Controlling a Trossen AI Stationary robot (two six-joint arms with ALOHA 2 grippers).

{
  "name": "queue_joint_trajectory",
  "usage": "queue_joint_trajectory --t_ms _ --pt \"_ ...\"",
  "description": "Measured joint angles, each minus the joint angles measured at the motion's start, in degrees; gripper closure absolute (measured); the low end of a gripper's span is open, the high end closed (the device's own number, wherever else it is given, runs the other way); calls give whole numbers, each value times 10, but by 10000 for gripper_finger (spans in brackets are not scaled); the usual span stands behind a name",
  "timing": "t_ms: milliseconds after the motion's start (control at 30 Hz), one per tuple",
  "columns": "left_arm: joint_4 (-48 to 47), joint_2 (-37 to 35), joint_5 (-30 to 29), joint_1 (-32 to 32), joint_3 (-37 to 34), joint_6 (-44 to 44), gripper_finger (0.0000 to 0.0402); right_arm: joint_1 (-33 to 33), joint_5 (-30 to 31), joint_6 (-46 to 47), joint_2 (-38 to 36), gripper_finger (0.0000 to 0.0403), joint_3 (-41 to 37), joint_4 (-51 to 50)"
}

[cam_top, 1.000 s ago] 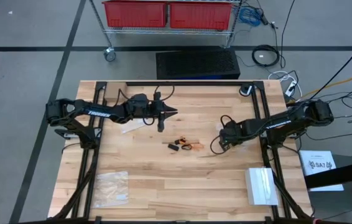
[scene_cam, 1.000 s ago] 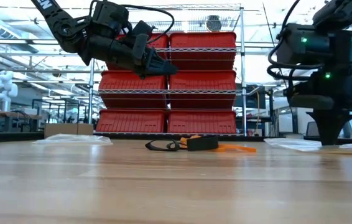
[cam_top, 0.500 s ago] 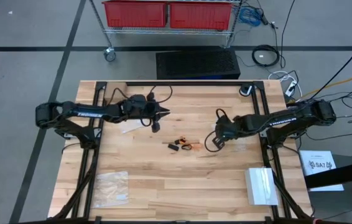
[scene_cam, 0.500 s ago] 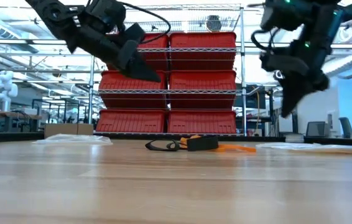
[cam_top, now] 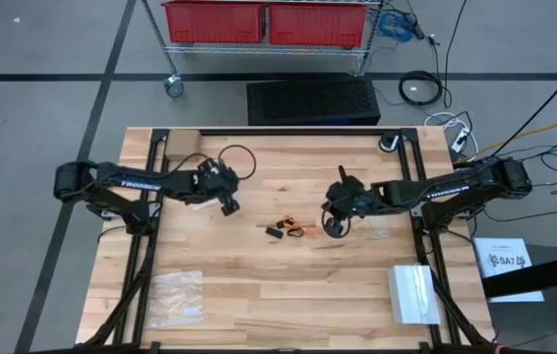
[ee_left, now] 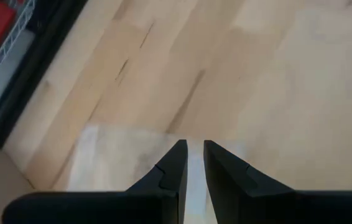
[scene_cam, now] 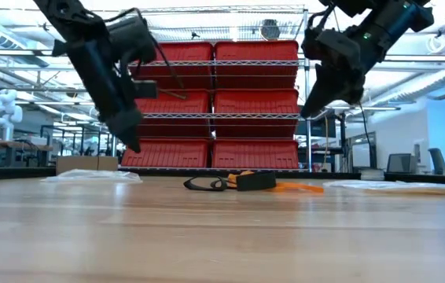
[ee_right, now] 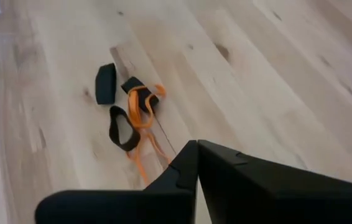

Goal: Sort rubber bands
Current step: Open the transparent zip bag

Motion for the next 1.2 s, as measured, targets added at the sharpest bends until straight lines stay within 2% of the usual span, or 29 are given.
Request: queue_joint_trajectory --t_ms 367,567,667,800,900,1000,1133,1200 --pt "9 105 25 18 0 -23 341 2 0 -18 0 402 0 5" --pt "152 144 79 18 1 20 341 2 0 -23 0 403 0 13" --pt "263 168 142 19 5 54 341 2 0 -37 0 403 0 30" --pt "374 203 231 18 63 99 341 -1 -1 -63 0 403 0 48" --pt "371 209 240 13 108 130 341 -5 0 -69 0 403 0 66" --pt "361 188 236 14 120 145 352 -8 -3 -79 7 399 0 88" --pt "309 139 204 15 92 147 392 -9 -47 -128 40 378 0 156" --pt "299 109 196 15 60 135 394 -9 -61 -146 71 363 0 207"
